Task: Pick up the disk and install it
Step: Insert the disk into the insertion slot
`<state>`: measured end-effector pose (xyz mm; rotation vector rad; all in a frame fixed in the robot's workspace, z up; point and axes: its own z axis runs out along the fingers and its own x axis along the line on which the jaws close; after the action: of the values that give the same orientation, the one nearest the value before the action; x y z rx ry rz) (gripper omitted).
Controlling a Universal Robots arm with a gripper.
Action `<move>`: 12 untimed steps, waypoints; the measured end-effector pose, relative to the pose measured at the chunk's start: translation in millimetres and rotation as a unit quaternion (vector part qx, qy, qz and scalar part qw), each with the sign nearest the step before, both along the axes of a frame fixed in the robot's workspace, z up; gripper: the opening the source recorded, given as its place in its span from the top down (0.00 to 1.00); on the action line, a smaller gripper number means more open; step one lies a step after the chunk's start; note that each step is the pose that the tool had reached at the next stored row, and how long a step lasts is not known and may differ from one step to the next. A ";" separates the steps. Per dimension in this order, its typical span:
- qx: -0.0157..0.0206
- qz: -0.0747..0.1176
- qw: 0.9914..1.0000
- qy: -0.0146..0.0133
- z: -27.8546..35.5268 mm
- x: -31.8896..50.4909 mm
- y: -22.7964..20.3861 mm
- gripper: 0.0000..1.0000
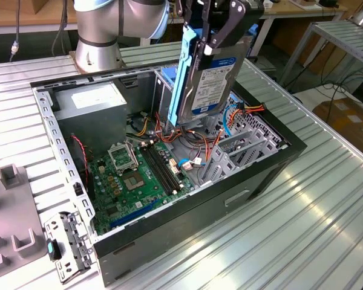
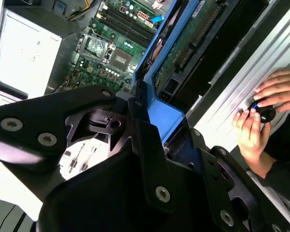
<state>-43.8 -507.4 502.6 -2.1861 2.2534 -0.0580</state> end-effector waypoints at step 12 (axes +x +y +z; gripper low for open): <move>-0.001 0.000 1.000 0.000 -3.7 31.9 -27.1 0.63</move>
<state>-11.9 -534.5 498.9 -2.1870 2.2541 -0.0597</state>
